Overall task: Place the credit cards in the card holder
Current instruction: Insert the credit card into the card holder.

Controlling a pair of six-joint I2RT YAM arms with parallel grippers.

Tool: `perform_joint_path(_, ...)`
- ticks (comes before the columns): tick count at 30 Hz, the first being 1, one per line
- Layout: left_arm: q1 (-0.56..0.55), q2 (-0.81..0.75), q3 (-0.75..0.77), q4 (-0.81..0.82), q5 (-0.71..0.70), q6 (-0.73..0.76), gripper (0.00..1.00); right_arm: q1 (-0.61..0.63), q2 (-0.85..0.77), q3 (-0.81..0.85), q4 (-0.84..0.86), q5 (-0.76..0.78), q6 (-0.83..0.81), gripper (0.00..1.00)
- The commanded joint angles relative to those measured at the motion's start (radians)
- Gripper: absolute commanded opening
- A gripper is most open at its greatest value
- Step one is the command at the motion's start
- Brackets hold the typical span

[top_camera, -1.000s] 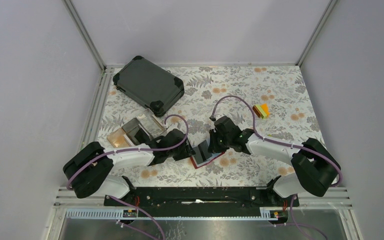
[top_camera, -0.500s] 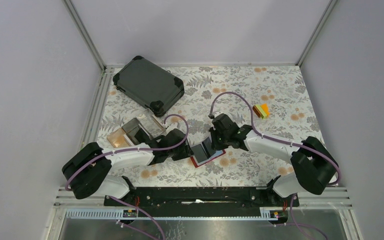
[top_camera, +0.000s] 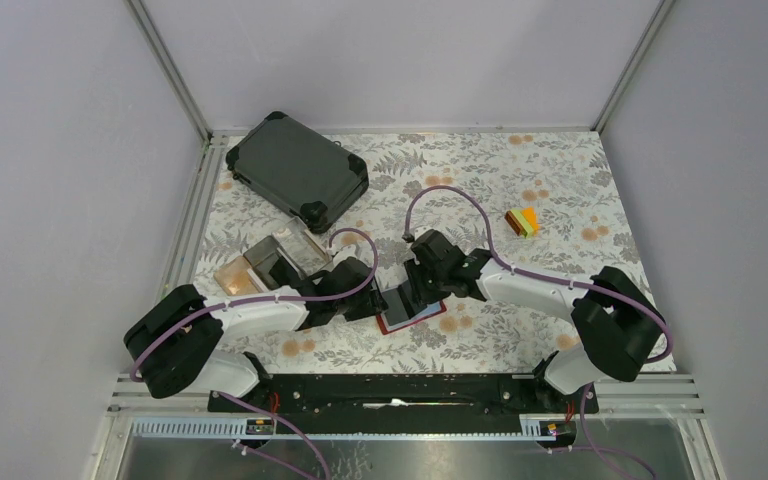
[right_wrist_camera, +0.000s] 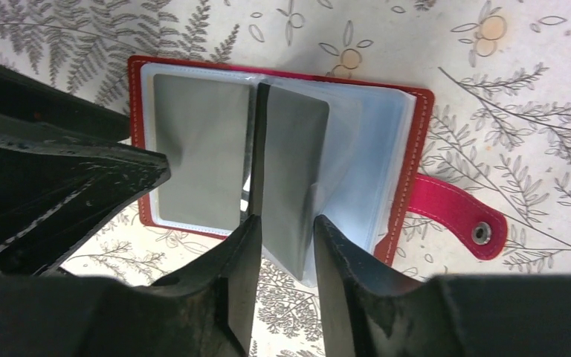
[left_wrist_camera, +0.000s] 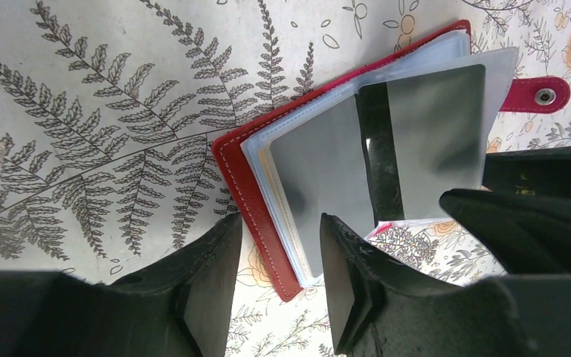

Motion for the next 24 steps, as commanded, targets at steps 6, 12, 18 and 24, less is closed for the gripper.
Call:
perform_joint_path(6, -0.002, 0.006, -0.009, 0.059, 0.012, 0.006, 0.46, 0.061, -0.015, 0.045, 0.036, -0.032, 0.065, 0.44)
perform_joint_path(12, -0.002, -0.01, -0.025, 0.061, 0.006, 0.0, 0.46, 0.072, -0.055, 0.041, 0.042, -0.021, 0.098, 0.44)
perform_joint_path(18, -0.003, -0.032, -0.049, 0.069, -0.002, -0.015, 0.46, 0.073, -0.085, 0.017, 0.087, -0.062, 0.121, 0.45)
perform_joint_path(24, -0.003, -0.057, -0.065, 0.055, -0.02, -0.03, 0.46, 0.073, -0.029, -0.003, 0.154, -0.13, 0.146, 0.44)
